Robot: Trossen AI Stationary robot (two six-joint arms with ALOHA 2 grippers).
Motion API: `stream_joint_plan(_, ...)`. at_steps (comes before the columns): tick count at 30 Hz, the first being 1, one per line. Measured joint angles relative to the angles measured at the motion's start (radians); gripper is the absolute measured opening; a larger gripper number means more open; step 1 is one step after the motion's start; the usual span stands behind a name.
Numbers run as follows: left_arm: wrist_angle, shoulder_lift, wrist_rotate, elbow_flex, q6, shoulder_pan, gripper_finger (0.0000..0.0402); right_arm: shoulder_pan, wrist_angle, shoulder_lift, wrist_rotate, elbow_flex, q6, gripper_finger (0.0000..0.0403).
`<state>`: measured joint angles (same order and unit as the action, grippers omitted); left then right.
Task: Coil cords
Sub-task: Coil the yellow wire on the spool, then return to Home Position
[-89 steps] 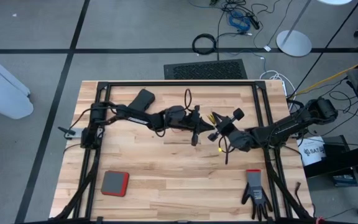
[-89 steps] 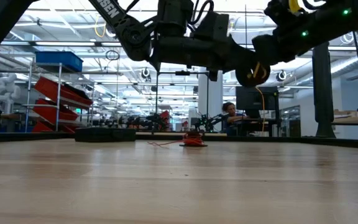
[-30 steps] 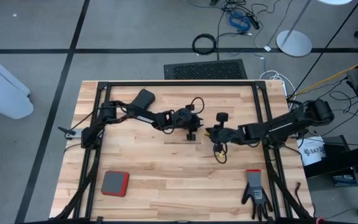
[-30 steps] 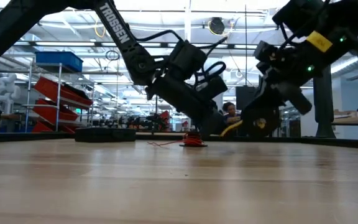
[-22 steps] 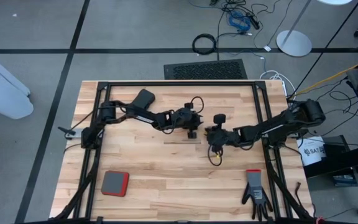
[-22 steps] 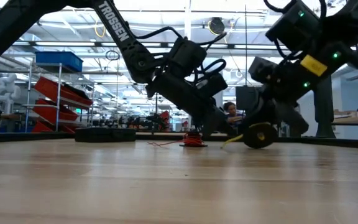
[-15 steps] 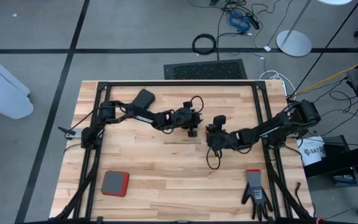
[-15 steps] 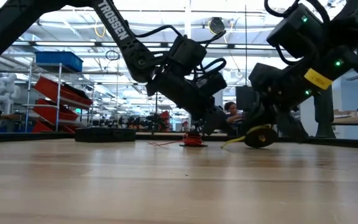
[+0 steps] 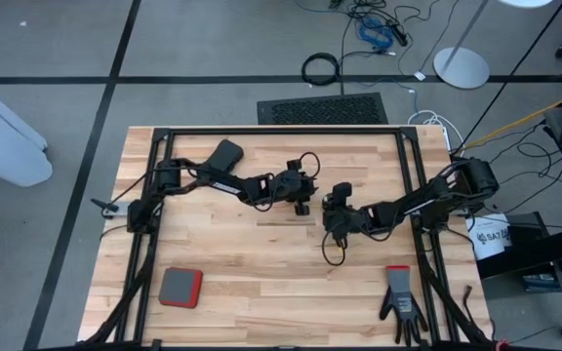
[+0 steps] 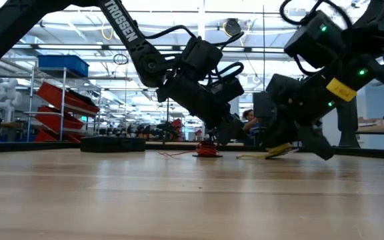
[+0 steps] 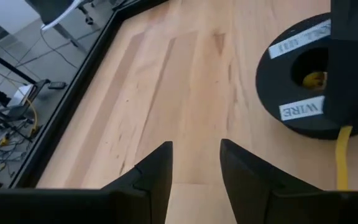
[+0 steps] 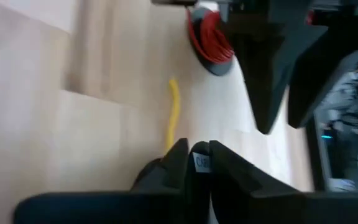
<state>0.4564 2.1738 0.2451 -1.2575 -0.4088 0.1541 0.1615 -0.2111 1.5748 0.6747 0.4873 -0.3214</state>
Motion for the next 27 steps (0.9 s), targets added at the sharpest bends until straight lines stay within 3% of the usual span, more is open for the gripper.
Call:
stream_joint_plan(7, -0.034, -0.009, 0.0, 0.0, 0.0, -0.018, 0.0141, 0.049, 0.025, -0.031, -0.045, -0.003, 0.098, 0.014)
stream_joint_plan(12, -0.093, -0.035, 0.0, 0.0, 0.0, -0.019, 0.0141, 0.079, 0.109, -0.052, -0.062, -0.002, 0.222, 0.0187)
stream_joint_plan(21, -0.173, -0.127, -0.001, 0.0, -0.011, -0.019, 0.0141, 0.14, 0.179, -0.145, -0.082, 0.002, 0.331, 0.0214)
stream_joint_plan(27, -0.343, -0.211, -0.005, 0.0, -0.026, -0.024, 0.0141, 0.173, 0.217, -0.265, -0.096, 0.017, 0.376, 0.0215)
